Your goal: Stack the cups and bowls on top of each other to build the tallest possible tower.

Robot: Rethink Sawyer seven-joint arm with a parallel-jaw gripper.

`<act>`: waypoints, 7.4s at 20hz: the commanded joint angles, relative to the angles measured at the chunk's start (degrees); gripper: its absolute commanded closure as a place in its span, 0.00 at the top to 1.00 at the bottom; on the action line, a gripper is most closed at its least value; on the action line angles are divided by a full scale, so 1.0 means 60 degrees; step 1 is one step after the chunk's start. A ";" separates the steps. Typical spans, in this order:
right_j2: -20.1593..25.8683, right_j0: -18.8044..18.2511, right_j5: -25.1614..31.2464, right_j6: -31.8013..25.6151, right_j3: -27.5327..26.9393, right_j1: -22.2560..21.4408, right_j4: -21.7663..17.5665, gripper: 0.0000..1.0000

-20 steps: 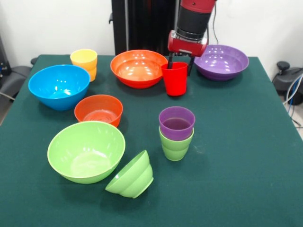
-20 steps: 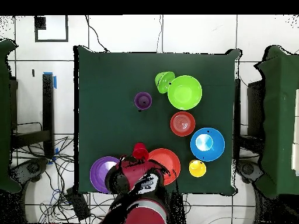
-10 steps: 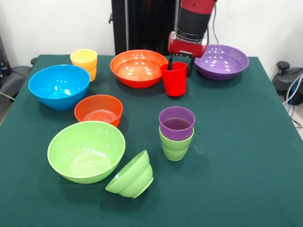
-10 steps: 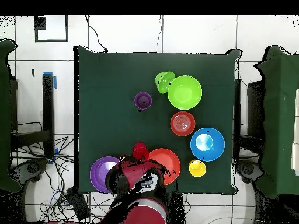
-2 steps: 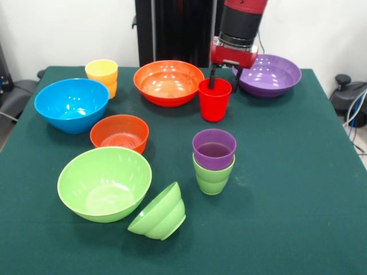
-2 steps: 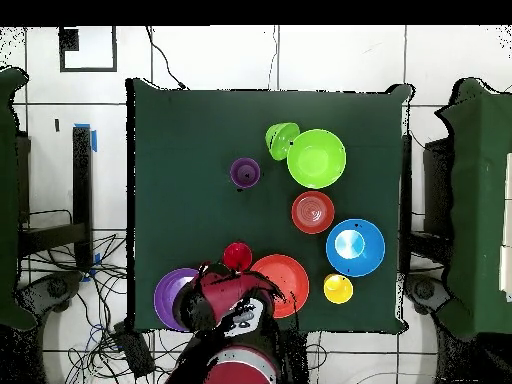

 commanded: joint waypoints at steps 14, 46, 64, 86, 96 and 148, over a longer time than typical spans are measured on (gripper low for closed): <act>0.0883 0.0157 0.2747 0.0238 -0.2182 -0.0420 0.0816 0.00; 0.1957 -0.0418 0.7938 -0.0811 -0.4223 -0.2351 0.0625 0.00; 0.2743 -0.2084 0.8780 -0.1815 -0.5973 -0.1877 0.0377 0.00; 0.3272 -0.2671 0.8897 -0.1657 -0.7386 -0.0676 -0.0506 0.00; 0.3105 -0.2520 0.8665 -0.1343 -0.6744 -0.0949 -0.0465 0.00; 0.2517 -0.1451 0.8121 0.0091 -0.6511 -0.0371 -0.0543 0.00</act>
